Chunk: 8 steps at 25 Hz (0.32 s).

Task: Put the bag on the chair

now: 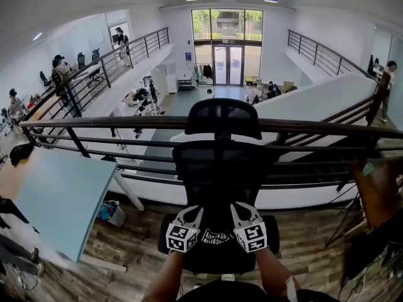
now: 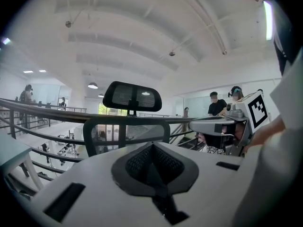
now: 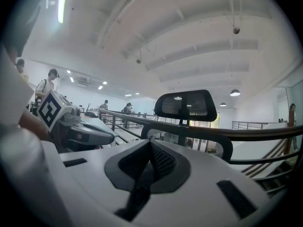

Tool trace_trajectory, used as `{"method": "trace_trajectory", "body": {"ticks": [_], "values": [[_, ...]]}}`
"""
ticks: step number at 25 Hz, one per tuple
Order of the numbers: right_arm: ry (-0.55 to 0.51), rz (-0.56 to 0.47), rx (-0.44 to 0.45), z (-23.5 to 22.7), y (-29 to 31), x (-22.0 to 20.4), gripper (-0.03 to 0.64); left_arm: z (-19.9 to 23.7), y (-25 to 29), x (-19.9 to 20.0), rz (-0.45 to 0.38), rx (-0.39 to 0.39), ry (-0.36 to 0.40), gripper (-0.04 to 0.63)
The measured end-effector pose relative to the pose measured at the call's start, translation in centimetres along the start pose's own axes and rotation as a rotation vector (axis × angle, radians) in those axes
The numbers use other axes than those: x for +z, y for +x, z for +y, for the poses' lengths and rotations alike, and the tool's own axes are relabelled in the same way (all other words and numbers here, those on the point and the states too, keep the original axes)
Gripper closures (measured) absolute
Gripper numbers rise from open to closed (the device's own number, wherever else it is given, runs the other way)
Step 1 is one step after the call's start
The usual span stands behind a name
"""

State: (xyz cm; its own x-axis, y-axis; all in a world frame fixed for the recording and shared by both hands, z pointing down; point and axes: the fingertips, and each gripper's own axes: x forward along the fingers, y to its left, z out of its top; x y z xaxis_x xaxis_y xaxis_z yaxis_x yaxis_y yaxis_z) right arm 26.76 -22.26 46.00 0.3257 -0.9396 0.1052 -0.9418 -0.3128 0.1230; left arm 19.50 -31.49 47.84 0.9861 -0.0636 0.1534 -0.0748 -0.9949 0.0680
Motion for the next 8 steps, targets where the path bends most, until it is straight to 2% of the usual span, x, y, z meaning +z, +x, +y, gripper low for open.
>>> {"method": "trace_trajectory", "body": {"ticks": [8], "values": [[-0.001, -0.022, 0.018, -0.1, -0.4, 2.3, 0.600, -0.7, -0.8, 2.1, -0.012, -0.007, 0.019, 0.584]]}}
